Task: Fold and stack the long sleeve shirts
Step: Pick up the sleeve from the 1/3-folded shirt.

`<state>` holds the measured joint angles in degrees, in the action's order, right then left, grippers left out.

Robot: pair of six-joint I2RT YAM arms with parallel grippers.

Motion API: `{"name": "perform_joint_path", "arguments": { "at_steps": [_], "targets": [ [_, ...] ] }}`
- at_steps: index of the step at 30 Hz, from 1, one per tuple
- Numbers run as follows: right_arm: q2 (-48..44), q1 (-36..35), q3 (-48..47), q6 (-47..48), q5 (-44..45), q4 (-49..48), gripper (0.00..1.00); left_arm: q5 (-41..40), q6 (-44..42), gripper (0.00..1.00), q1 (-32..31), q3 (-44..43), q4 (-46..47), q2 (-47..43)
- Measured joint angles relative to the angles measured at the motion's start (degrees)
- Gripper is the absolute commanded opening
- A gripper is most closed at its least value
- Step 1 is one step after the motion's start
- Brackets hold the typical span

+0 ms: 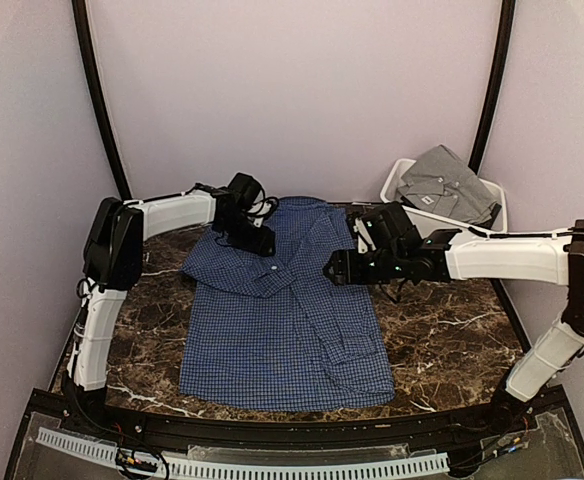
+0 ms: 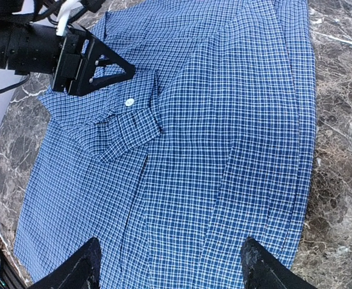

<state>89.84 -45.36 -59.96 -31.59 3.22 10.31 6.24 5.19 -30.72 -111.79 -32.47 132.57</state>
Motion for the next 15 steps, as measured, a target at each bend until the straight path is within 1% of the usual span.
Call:
{"name": "perform_joint_path", "arguments": {
  "at_steps": [6,10,14,15],
  "targets": [
    [-0.1,0.0,0.1,0.0,-0.2,0.0,0.76,4.9,-4.6,0.61,2.1,-1.4,-2.3,3.7],
    [-0.1,0.0,0.1,0.0,-0.3,0.0,0.76,8.2,-6.4,0.57,2.4,-1.6,-2.9,4.1],
    [-0.1,0.0,0.3,0.0,-0.3,0.0,0.76,11.1,-7.1,0.49,2.3,-1.6,-3.8,4.1],
    [-0.1,0.0,0.4,0.0,-0.3,0.0,0.76,11.8,-7.2,0.44,2.3,-1.6,-4.0,4.1]
  ]
}}
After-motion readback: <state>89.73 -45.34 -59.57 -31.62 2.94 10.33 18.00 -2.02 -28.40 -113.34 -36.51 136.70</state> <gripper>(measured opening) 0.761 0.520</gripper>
